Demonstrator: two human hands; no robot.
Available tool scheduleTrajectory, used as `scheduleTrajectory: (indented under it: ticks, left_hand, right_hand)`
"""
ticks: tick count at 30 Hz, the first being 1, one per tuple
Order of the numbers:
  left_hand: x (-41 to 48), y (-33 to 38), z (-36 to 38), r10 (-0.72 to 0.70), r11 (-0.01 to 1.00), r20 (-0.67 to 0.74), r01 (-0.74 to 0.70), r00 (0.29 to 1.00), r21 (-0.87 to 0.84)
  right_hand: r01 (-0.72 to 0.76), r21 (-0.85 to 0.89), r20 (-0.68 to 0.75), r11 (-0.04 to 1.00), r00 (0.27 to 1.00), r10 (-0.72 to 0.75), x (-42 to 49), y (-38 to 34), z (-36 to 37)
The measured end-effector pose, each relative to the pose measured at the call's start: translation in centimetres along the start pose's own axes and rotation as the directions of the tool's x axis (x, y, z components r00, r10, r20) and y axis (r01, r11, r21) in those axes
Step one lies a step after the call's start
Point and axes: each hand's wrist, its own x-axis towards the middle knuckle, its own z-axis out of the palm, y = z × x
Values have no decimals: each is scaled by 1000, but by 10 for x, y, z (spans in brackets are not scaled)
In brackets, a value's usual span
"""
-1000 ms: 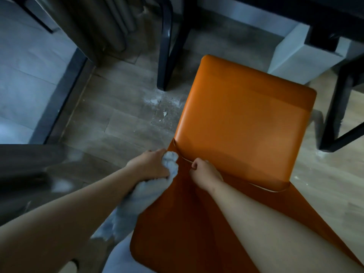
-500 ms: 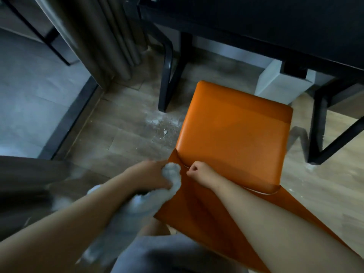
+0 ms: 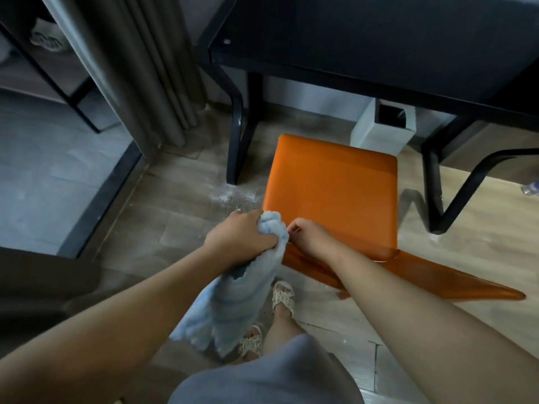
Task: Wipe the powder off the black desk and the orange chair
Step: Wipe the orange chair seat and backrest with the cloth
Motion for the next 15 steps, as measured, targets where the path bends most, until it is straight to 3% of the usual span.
scheduleTrajectory:
  ticks: [2, 7, 10, 15]
  left_hand:
    - [-3, 2, 6, -114, 983, -77, 101, 991, -152]
    - [-16, 6, 20, -216, 957, -229, 159, 949, -245]
    - [-39, 17, 28, -250, 967, -319, 220, 914, -127]
    - [-70, 38, 35, -183, 983, -397, 171, 899, -68]
  right_hand:
    - [37, -27, -61, 999, 997, -38, -14, -1, 3]
    - [79, -74, -187, 994, 978, -92, -43, -9, -5]
    - [113, -99, -199, 989, 971, -131, -57, -5, -10]
    - [169, -94, -256, 981, 948, -188, -87, 18, -19]
